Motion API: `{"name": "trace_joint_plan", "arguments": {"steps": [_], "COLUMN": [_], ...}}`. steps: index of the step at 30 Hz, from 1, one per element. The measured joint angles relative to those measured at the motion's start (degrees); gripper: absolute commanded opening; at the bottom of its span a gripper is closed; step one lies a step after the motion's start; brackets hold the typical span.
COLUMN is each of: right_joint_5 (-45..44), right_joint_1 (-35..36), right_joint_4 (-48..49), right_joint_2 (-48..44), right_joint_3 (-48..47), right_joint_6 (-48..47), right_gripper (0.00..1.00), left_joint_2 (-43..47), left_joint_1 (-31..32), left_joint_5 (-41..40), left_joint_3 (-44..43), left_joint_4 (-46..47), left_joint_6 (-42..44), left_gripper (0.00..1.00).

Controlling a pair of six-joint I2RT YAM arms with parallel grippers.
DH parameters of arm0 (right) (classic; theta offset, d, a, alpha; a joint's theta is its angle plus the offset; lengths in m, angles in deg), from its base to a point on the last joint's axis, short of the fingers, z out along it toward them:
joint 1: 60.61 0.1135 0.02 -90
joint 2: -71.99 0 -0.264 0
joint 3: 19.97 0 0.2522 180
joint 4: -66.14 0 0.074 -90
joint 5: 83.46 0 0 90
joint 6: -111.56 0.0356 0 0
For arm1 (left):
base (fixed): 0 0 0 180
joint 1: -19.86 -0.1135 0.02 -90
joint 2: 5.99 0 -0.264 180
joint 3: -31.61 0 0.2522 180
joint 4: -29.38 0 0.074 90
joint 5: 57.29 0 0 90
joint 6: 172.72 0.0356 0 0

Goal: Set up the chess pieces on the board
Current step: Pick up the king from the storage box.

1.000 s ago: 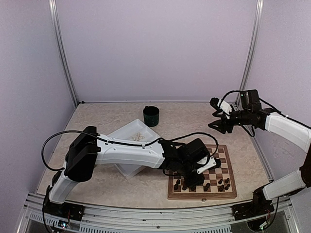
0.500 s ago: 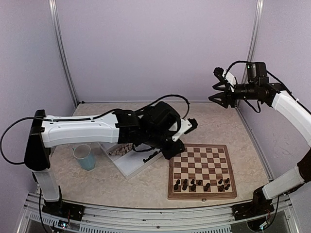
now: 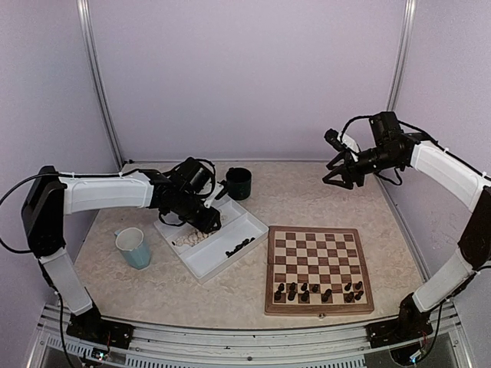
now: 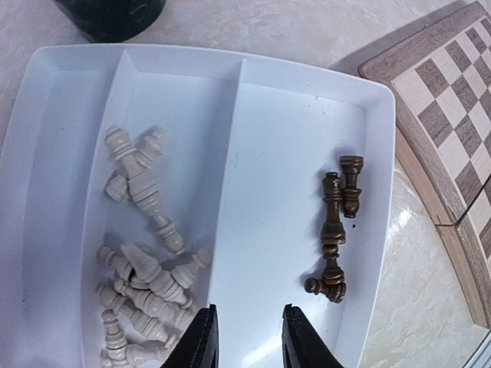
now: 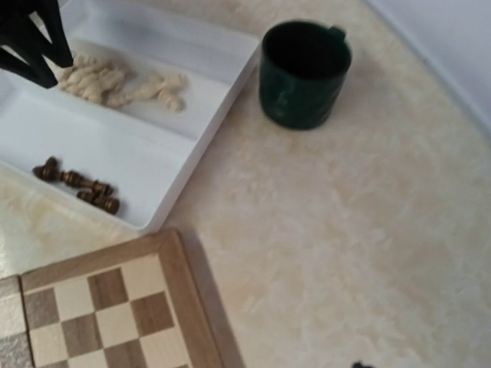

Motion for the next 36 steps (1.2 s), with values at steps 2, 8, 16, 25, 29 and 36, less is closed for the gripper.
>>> {"name": "trace_joint_plan", "arguments": {"steps": [2, 8, 16, 25, 29, 36], "right_joint_5": [-0.07, -0.37, -0.22, 0.11, 0.17, 0.68], "right_joint_1": [0.0, 0.0, 0.0, 0.0, 0.0, 0.02], "right_joint_4": [-0.96, -2.73, -3.67, -3.76, -3.76, -3.85], "right_joint_2": [0.61, 3.26, 4.76, 5.57, 5.7, 6.73], "right_joint_3": [-0.02, -0.15, -0.79, -0.79, -0.79, -1.01], "right_joint_6": [-0.39, -1.27, -1.44, -1.6, -1.62, -1.6], "right_gripper": [0.58, 0.57, 0.57, 0.58, 0.57, 0.57], "left_joint_2": [-1.11, -7.15, -10.84, -17.31, -17.66, -17.57], "left_joint_1": [0.11, 0.7, 2.01, 4.76, 4.55, 3.34], "left_joint_5": [2.6, 7.41, 9.2, 9.73, 8.5, 7.85], "left_joint_3": [-0.07, -0.31, -2.34, -7.19, -7.74, -7.72], "left_joint_4": [0.55, 1.05, 2.38, 3.15, 2.6, 2.14], "left_joint_6": [0.87, 2.58, 2.54, 2.51, 2.51, 2.14], "left_gripper": [0.31, 0.31, 0.34, 0.29, 0.28, 0.14]}}
